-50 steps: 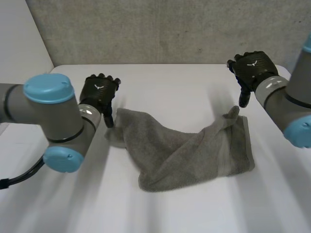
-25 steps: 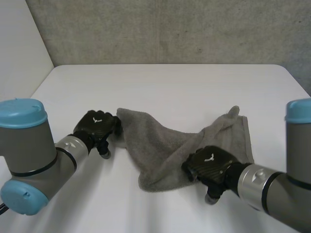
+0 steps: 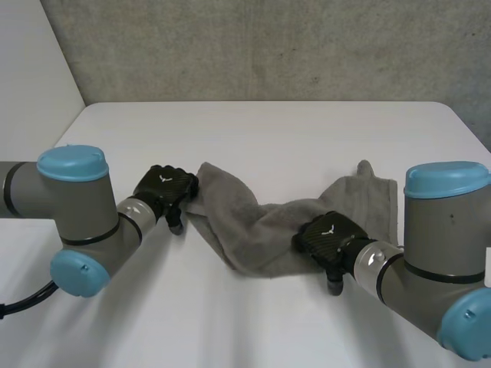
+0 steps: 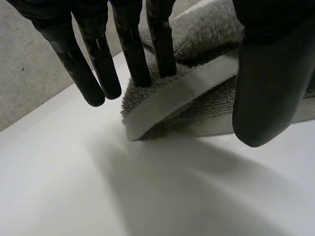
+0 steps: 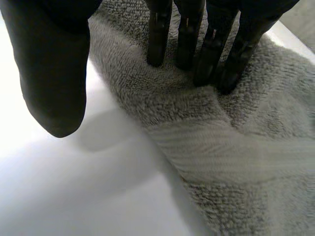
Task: Fold the towel.
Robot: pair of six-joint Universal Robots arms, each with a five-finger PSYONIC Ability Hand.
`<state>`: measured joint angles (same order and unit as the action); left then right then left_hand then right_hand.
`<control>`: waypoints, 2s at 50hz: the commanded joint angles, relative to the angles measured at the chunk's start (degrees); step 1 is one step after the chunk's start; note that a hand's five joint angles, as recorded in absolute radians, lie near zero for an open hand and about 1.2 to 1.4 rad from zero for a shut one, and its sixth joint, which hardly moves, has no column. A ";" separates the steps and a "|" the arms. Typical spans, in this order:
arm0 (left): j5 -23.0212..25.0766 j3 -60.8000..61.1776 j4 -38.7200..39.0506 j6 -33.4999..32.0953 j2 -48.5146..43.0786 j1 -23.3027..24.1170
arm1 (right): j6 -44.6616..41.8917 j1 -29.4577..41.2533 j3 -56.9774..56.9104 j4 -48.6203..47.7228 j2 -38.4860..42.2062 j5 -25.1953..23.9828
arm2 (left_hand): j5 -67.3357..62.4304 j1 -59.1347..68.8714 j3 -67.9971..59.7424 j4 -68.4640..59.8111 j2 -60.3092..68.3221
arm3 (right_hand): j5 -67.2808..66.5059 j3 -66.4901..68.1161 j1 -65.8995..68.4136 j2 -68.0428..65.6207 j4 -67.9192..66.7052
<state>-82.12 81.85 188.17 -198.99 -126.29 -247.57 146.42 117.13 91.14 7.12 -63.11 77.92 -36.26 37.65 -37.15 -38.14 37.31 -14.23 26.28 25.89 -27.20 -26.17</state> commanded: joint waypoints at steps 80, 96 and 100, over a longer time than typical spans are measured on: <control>-0.41 -6.08 3.61 8.71 22.77 -1.16 | -4.91 -16.14 -34.28 21.00 -12.41 1.71 | -33.74 42.35 -42.85 -41.86 42.69 | -55.77 53.72 54.11 -52.80 -53.83; -1.20 -21.38 9.15 16.27 6.75 -8.11 | -1.31 -13.77 -42.10 -10.81 4.04 1.27 | -33.74 42.35 -42.85 -41.86 42.69 | -55.77 53.72 54.11 -52.80 -53.83; -1.38 -20.33 19.58 29.06 12.53 -10.30 | 9.28 -14.21 -33.52 -30.81 -4.01 1.71 | -33.74 42.35 -42.85 -41.86 42.69 | -55.77 53.72 54.11 -52.80 -53.83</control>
<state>-83.18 62.20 196.05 -184.88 -119.45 -255.23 144.39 103.08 49.40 4.10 -59.63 79.35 -85.37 84.11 -88.53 -87.36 87.11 -66.44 76.87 76.89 -75.79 -77.14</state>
